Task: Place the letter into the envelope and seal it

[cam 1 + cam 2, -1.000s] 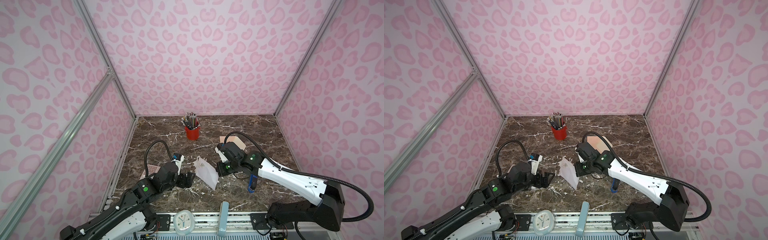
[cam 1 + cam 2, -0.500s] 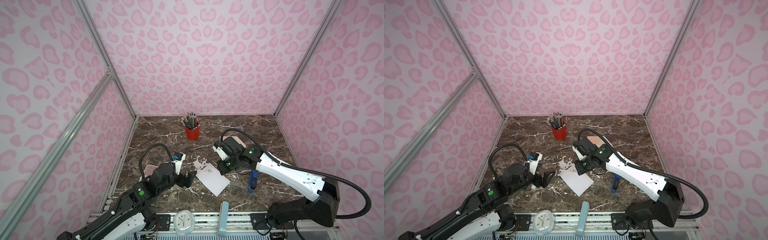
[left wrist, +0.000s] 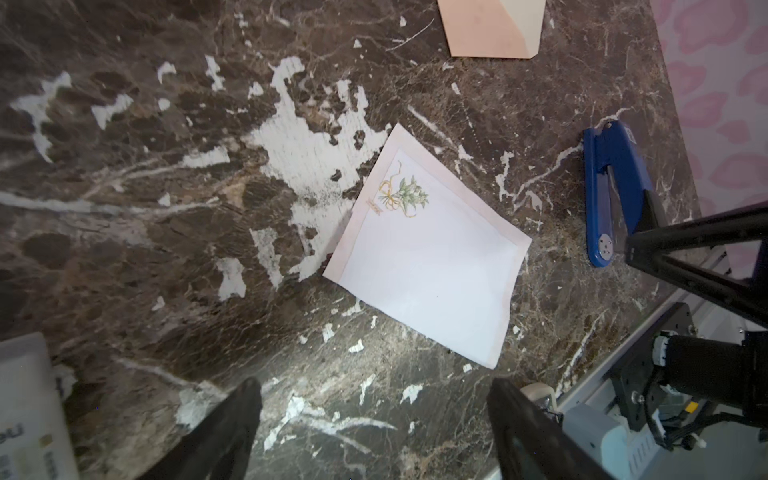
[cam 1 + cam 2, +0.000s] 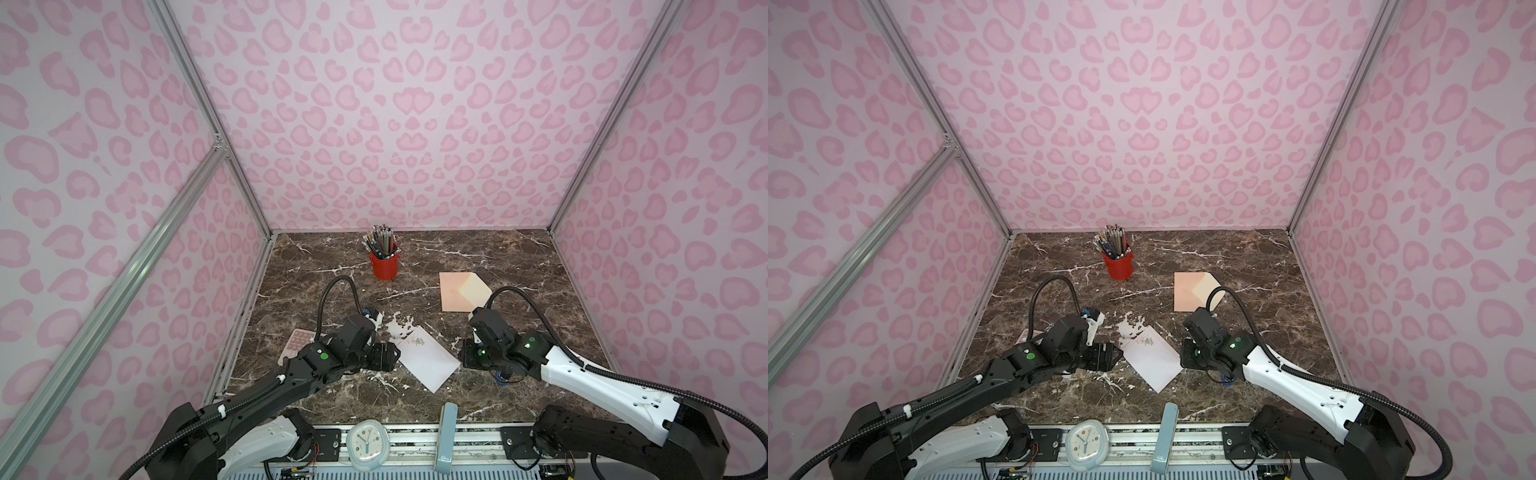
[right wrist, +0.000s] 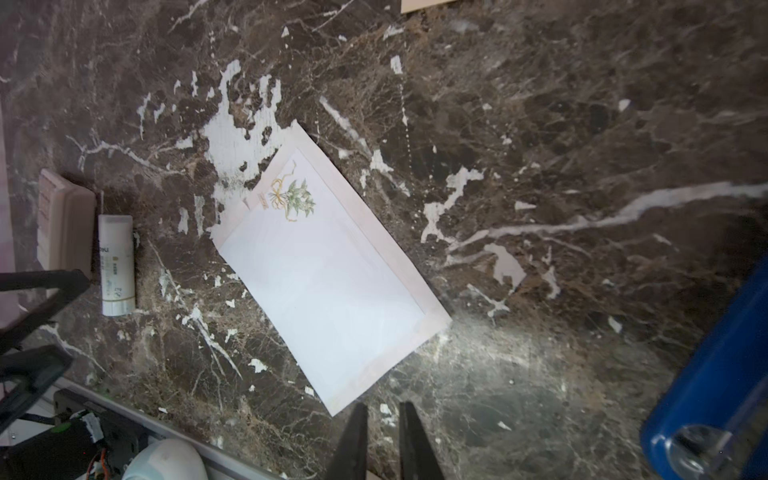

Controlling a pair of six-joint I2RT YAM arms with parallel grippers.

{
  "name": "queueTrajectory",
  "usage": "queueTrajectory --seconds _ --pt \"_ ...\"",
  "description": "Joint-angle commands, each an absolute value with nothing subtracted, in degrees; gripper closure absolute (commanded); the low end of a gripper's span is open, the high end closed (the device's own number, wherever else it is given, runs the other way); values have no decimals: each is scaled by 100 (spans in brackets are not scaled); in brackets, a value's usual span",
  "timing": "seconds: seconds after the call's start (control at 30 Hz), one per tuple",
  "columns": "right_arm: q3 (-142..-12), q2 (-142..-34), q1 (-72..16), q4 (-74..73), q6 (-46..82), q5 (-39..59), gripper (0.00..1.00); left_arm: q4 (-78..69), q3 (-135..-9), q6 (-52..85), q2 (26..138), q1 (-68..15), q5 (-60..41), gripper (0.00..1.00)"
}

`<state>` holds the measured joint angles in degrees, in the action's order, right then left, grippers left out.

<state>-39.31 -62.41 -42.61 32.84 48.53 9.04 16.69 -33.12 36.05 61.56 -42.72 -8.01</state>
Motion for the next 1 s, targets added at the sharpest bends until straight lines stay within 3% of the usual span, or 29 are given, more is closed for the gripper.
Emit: queueTrajectory --seconds 0.0,0.27,0.67,0.97 --pt "-3735 -6230 -4180 2596 5219 877 87 882 -3194 4289 6361 -4080 -1481 14" --pt "-3620 -6753 -4067 2022 5263 1387 92 -103 -2782 4918 6967 -3492 -2224 24" --pt "-3483 -7342 -4029 1496 5265 1570 96 -488 -3049 4863 7892 -3438 -2359 42" --pt "-3434 -7617 -4001 1462 5186 1613 96 -635 -3125 4814 8445 -3401 -2443 44"
